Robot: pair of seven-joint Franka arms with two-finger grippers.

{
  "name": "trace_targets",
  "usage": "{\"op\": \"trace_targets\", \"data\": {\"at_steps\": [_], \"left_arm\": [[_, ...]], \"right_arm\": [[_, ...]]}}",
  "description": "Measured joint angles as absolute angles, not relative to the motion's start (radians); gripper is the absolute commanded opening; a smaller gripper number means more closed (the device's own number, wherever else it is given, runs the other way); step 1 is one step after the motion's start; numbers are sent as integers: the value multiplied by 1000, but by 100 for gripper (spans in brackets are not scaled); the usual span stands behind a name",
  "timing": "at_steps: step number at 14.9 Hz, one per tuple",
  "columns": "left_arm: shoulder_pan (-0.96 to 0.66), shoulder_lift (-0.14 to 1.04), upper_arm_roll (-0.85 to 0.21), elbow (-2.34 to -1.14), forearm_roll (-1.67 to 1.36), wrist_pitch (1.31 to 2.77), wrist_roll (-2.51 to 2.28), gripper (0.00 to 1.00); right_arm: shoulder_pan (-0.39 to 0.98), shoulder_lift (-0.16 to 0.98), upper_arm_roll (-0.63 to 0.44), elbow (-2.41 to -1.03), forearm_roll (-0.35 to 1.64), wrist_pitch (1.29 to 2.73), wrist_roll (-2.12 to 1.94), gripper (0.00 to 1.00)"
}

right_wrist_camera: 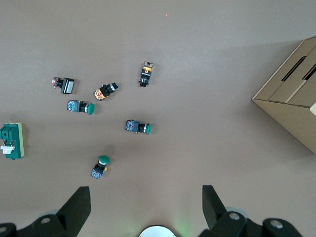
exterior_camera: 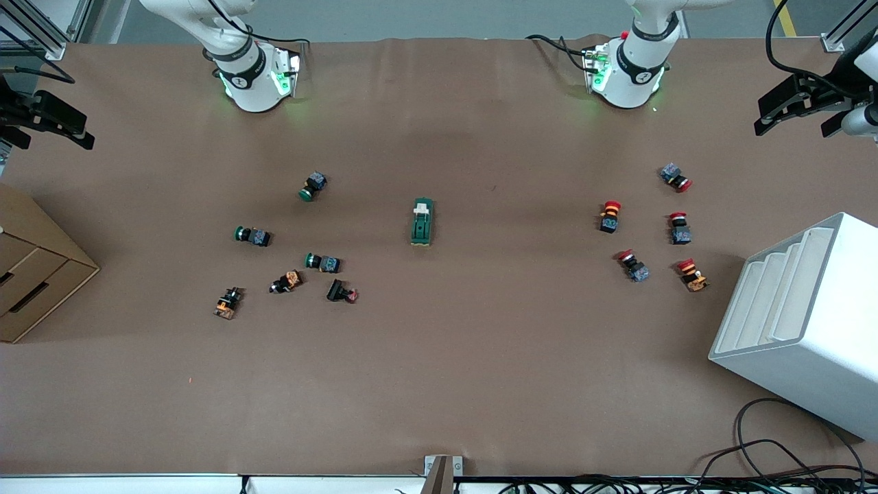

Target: Close load switch with both arms

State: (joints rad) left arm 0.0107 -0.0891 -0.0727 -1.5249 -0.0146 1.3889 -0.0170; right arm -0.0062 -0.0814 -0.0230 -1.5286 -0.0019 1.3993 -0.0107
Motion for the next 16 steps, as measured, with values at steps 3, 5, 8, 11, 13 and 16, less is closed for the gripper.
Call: {"op": "trace_targets", "data": {"at_steps": [3, 5, 8, 11, 13, 16], "left_arm": [[10, -89, -73, -1525, -15, 1389, -17, 100], [10, -89, -73, -1525, -15, 1389, -16, 100], [3, -78, -75, -1525, -15, 1392, -14, 100], [-35, -50, -98, -1526, -17, 1437, -16, 100], [-64, -24, -143, -1545, -17, 1506, -30, 100], [-78, 5, -222, -1632, -17, 1630, -134, 100]], "right_arm": [[-6, -81, -23, -1529, -2, 1399, -11, 100], [-6, -81, -23, -1529, -2, 1399, -11, 100], [-6, -81, -23, -1529, -2, 1399, -11, 100], [-5, -81, -22, -1529, -2, 1399, -11, 100], [-5, -81, -23, -1529, -2, 1399, -11, 100], [-5, -81, -24, -1529, -2, 1399, -11, 100]]}}
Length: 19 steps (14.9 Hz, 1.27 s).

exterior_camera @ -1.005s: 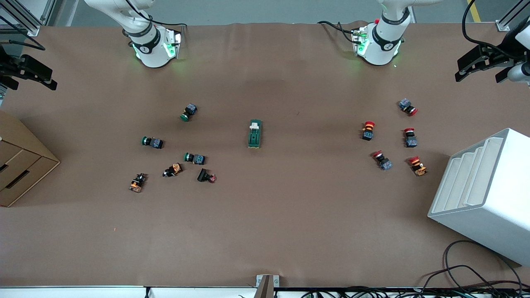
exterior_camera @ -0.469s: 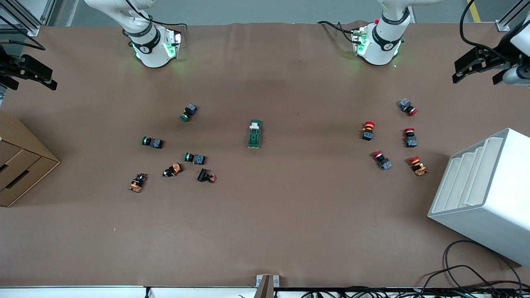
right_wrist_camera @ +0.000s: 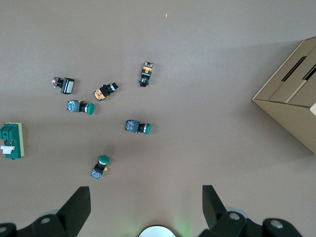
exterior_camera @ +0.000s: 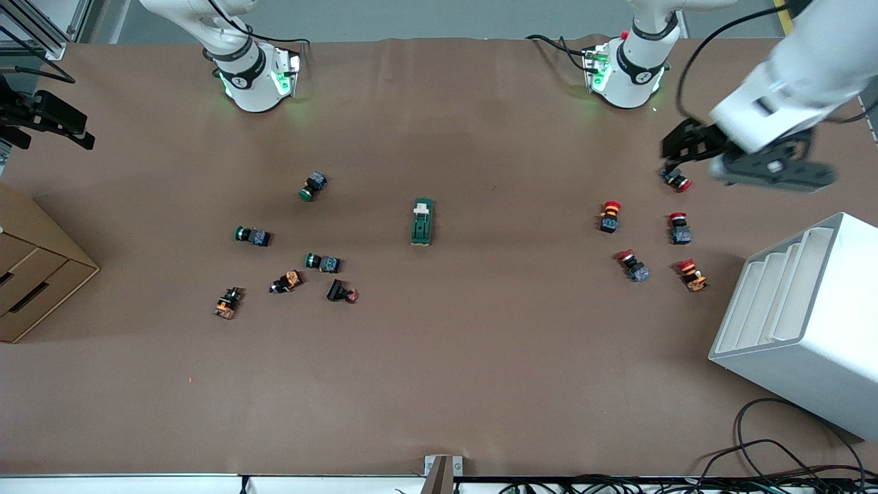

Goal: Close load switch with both arms
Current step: 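Move the left gripper over the green load switch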

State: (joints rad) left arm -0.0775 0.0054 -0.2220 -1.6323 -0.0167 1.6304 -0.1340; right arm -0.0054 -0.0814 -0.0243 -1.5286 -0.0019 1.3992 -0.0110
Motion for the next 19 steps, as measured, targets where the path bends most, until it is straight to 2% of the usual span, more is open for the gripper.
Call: {"op": "trace_targets", "data": {"at_steps": [6, 9, 14, 19], "left_arm": [[-80, 37, -402, -1855, -18, 1911, -425, 100], [-99, 112, -518, -1904, -6, 2062, -659, 100], [-284, 269, -544, -1908, 200, 2190, -1079, 100], [-449, 347, -544, -1904, 434, 2243, -1450, 100]], "right_arm": [[-5, -81, -24, -1529, 0, 1394, -11, 100], [-5, -81, -24, -1530, 10, 1389, -11, 100], [-5, -81, -24, -1530, 14, 1385, -11, 100], [-6, -69, -26, -1530, 15, 1387, -11, 100]]}}
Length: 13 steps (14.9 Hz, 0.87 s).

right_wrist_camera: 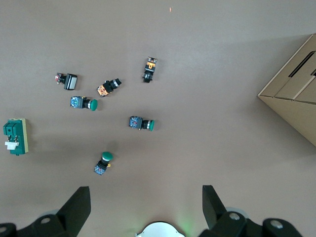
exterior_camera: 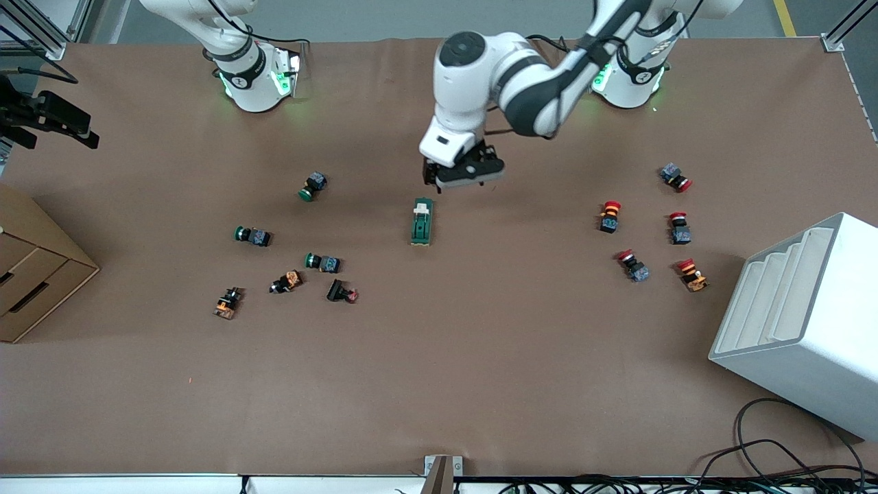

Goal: Close load switch with both arms
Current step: 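Move the left gripper over the green load switch, then lower the left gripper onto the switch base while the right gripper approaches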

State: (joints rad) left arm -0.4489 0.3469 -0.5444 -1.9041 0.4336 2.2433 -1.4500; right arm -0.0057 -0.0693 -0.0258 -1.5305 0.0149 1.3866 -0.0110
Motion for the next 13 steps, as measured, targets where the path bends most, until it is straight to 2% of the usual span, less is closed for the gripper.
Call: {"op": "trace_targets", "data": {"at_steps": [9, 13], "left_arm": [[-664, 610, -544, -1863, 1072, 2252, -2068, 99], [-727, 661, -542, -1859, 1230, 2221, -2136, 99]], "right_arm": [[-7, 42, -29, -1533, 15, 1456, -43, 100], [-3, 72, -26, -1536, 16, 1462, -25, 100]]}}
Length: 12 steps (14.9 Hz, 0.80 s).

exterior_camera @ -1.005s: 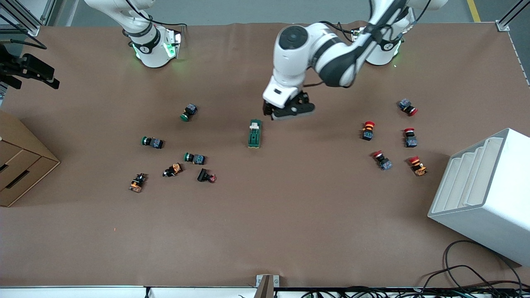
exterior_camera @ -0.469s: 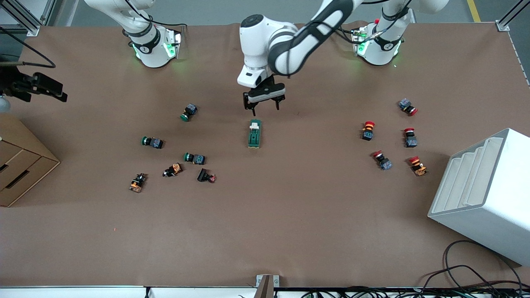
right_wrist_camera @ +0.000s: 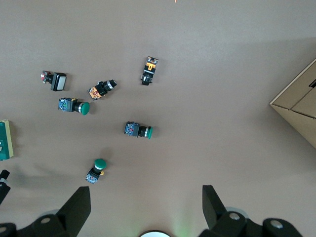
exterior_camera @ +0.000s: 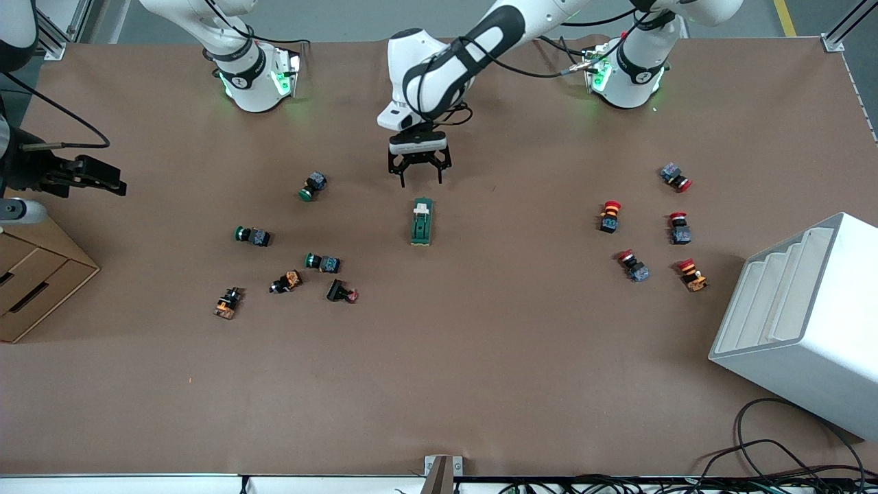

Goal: Close load switch with both arms
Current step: 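Lower the left gripper onto the switch base while the right gripper approaches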

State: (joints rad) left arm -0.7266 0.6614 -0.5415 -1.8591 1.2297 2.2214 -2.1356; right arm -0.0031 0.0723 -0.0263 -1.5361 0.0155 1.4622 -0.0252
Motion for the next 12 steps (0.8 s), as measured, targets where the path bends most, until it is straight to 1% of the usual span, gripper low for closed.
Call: {"op": "trace_targets", "data": {"at_steps": [3, 7, 10, 12], "left_arm": [[-777, 696, -541, -1866, 1375, 2120, -2214, 99], [-831, 759, -539, -1883, 1563, 2013, -2389, 98], [-856, 794, -536, -1887, 1669, 1935, -2452, 98], [-861, 811, -534, -1887, 1725, 1912, -2488, 98]], "right_arm": [[34, 77, -21, -1548, 20, 1467, 127, 100], [172, 106, -14, -1566, 31, 1513, 439, 100], [288, 165, -10, -1571, 80, 1589, 711, 100], [361, 205, -9, -1591, 90, 1670, 840, 100]]}}
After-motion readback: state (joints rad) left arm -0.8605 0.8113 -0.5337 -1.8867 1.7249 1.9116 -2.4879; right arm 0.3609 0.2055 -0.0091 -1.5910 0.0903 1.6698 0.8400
